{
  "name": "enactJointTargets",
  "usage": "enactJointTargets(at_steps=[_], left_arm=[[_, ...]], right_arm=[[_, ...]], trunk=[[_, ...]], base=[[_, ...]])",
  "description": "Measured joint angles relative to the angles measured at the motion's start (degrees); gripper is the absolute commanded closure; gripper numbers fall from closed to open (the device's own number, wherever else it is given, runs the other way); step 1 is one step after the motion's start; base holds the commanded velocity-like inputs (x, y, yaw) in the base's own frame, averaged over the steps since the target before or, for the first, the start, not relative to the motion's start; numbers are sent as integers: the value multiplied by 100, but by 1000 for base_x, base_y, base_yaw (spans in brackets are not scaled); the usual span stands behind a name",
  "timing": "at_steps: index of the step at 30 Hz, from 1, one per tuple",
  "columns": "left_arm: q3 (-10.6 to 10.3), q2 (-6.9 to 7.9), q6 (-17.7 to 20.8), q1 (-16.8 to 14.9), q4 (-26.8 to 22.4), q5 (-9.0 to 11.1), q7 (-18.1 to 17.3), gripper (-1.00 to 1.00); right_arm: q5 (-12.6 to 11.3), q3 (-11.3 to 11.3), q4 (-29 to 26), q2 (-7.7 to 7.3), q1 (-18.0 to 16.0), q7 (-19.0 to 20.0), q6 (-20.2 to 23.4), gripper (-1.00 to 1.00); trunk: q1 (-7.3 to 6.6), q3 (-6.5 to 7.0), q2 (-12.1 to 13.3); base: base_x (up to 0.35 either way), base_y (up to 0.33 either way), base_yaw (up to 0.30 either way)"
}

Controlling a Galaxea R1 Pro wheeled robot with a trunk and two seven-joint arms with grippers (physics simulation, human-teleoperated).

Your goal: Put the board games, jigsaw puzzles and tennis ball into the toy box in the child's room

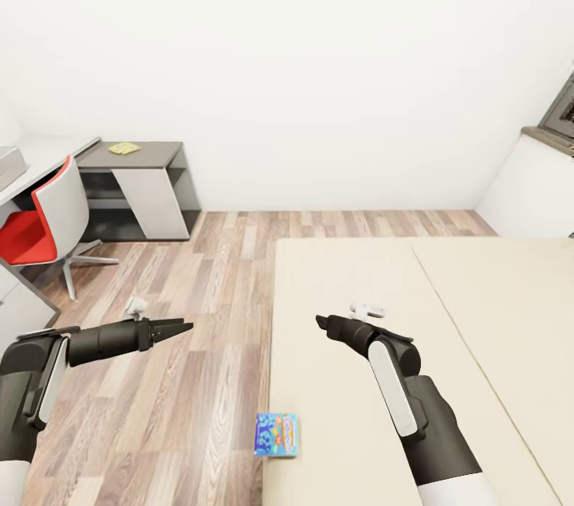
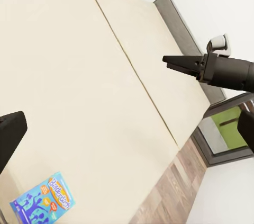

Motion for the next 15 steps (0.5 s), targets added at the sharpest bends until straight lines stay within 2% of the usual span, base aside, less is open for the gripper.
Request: enactJointTargets(at_steps=[15], left_arm=[[2, 0, 0, 0, 0, 0, 0, -100]], right_arm=[[0, 3, 9, 8, 0, 0, -8, -100]], trunk=[[0, 143, 0]], base=[[0, 0, -83]])
